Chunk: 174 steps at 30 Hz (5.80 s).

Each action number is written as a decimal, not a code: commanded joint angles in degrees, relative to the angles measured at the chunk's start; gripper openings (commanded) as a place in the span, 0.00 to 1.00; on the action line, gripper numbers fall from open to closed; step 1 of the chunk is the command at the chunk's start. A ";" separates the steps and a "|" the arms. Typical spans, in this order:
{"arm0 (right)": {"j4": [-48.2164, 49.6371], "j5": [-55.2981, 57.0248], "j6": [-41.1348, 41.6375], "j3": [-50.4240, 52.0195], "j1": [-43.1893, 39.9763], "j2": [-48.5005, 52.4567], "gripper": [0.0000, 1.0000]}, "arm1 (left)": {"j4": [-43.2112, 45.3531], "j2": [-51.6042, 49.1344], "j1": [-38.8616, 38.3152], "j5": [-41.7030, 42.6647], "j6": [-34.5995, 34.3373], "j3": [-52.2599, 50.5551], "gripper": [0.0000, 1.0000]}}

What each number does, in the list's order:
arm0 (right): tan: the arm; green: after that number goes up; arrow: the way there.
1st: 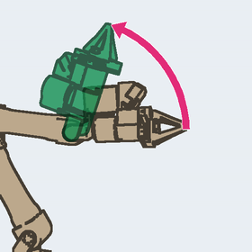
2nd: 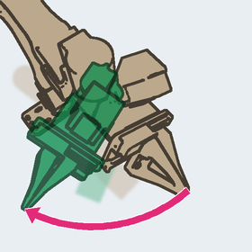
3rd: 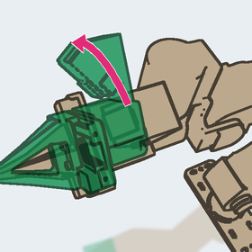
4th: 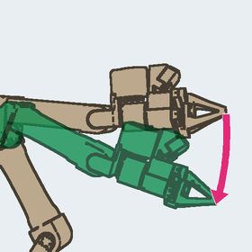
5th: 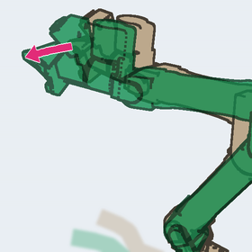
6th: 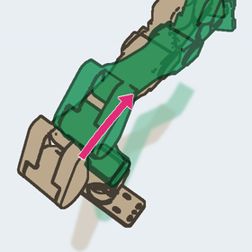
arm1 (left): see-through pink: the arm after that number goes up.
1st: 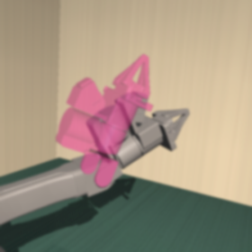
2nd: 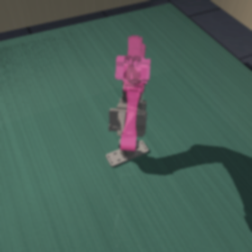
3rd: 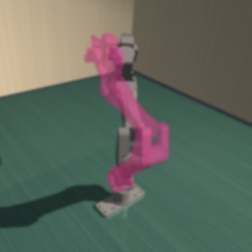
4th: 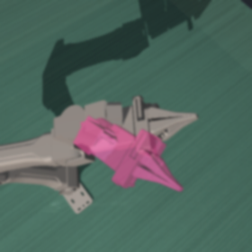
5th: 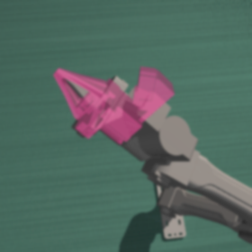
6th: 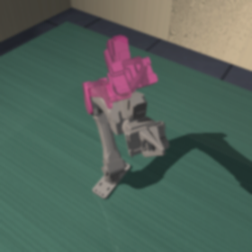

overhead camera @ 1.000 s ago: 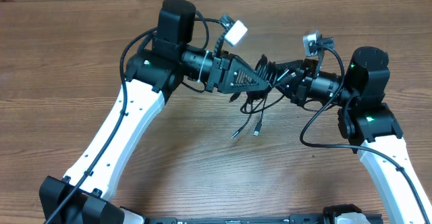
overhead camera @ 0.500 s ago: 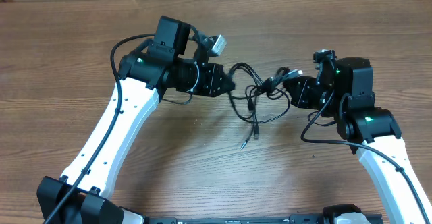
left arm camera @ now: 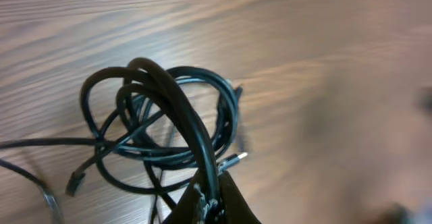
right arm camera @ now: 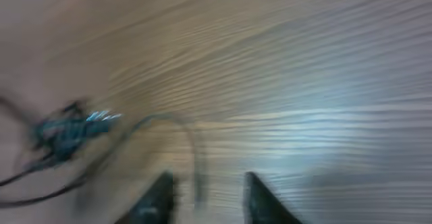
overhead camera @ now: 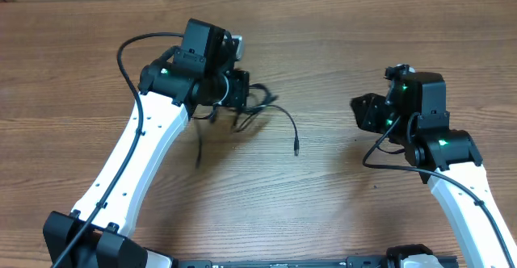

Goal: Untangle cables

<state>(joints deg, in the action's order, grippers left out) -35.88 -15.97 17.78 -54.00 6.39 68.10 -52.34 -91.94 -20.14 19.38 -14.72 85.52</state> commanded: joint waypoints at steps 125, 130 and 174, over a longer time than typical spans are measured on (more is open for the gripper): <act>-13.75 16.35 3.21 -0.35 -0.02 3.02 0.60 | 3.80 -17.25 -14.29 7.85 -5.05 -1.88 0.76; -13.99 16.33 3.19 -0.35 -0.02 3.02 0.61 | 14.75 -22.62 -15.61 6.82 -5.05 -1.88 0.71; -11.21 9.64 2.95 -0.35 -0.02 3.04 0.60 | 8.83 -12.39 -17.38 17.11 -0.48 15.08 0.04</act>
<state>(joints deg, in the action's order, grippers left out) -47.44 -6.24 20.95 -54.00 6.42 71.00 -44.18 -107.28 -37.63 31.09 -16.36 99.37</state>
